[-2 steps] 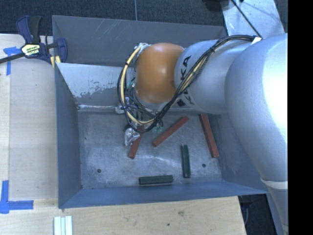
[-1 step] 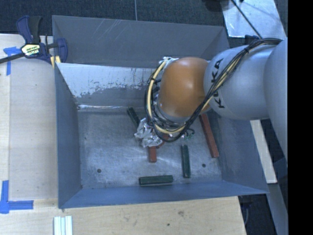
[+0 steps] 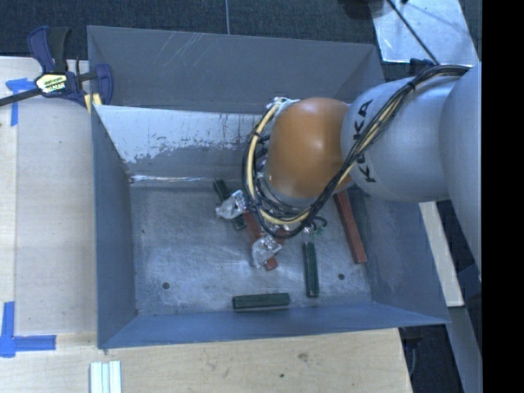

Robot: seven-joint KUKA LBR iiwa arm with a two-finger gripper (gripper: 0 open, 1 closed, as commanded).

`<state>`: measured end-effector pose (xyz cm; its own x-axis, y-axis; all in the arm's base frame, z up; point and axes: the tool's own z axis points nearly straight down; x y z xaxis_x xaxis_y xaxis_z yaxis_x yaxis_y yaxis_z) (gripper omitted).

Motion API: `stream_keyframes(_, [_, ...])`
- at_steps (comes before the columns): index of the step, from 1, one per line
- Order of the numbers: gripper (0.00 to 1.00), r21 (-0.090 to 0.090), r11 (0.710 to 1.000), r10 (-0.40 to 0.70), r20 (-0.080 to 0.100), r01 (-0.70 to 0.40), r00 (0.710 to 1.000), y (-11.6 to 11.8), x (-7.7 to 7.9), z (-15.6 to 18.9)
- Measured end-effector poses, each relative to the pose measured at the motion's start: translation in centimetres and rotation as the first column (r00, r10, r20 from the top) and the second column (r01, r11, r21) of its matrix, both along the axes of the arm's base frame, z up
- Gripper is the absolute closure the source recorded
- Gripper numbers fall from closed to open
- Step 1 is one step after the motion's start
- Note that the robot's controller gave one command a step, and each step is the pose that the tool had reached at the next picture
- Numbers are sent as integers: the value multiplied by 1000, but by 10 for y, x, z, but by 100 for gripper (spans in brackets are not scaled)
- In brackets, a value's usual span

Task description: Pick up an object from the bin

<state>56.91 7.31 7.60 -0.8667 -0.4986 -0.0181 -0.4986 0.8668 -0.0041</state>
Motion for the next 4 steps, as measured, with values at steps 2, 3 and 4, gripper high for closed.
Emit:
stream_keyframes(2, [100,-1,995,97,10,-97,995,-73,58,3])
stream_keyframes(3, [0,-5,995,97,-4,-97,995,-75,55,0])
stream_keyframes(4, [0,-5,995,96,-4,-96,995,-76,55,0])
